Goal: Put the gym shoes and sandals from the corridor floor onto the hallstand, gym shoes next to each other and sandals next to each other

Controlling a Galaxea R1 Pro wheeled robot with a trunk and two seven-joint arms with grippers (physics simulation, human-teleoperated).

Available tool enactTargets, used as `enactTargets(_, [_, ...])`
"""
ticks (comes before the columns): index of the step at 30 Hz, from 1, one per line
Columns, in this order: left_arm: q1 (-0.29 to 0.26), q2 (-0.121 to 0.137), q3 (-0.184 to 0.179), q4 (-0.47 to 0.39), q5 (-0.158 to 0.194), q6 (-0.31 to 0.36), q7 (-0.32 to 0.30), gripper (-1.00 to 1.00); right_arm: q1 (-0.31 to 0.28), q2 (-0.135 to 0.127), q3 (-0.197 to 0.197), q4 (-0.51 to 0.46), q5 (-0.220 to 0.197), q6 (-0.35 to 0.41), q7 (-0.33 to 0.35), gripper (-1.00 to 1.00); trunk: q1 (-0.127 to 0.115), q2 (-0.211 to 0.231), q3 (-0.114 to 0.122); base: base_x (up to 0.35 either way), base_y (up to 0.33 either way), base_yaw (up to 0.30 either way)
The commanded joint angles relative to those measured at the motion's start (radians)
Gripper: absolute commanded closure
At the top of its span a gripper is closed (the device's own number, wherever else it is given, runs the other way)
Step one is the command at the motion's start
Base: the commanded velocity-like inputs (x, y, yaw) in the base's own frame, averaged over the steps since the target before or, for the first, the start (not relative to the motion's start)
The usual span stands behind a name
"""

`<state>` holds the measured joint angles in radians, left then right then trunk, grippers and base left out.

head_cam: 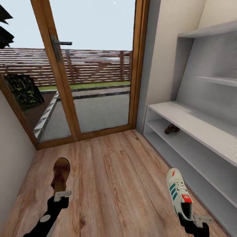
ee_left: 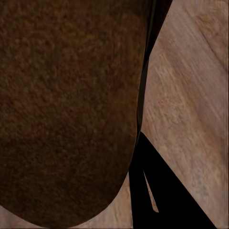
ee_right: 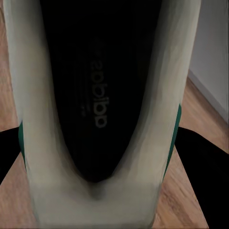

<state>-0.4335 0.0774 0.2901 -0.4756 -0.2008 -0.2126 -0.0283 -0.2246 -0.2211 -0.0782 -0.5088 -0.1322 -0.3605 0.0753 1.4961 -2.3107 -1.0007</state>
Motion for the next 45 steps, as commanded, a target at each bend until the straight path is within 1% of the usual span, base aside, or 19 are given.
enactTargets(1, [-0.001, -0.001, 0.007, 0.0, -0.014, -0.004, -0.005, 1.0, -0.001, 0.0, -0.002, 0.001, -0.01, -0.003, 0.008, 1.0, 0.0, 0.0, -0.001, 0.34, 0.0, -0.265])
enactTargets(15, [-0.001, -0.001, 0.007, 0.0, -0.014, -0.004, -0.005, 1.0, -0.001, 0.0, -0.002, 0.001, -0.01, -0.003, 0.008, 1.0, 0.0, 0.0, -0.001, 0.322, 0.0, -0.265])
enactTargets(32, [0.008, -0.001, 0.007, -0.001, -0.013, -0.004, -0.008, 1.0, -0.001, 0.0, -0.002, 0.001, -0.01, -0.003, 0.008, 1.0, 0.0, 0.0, -0.001, 0.024, 0.005, -0.265])
enactTargets(45, [0.009, -0.002, 0.007, -0.001, -0.012, -0.005, -0.013, 1.0, -0.001, 0.0, -0.002, 0.001, -0.01, -0.003, 0.008, 1.0, 0.0, 0.0, -0.001, 0.064, 0.255, -0.265])
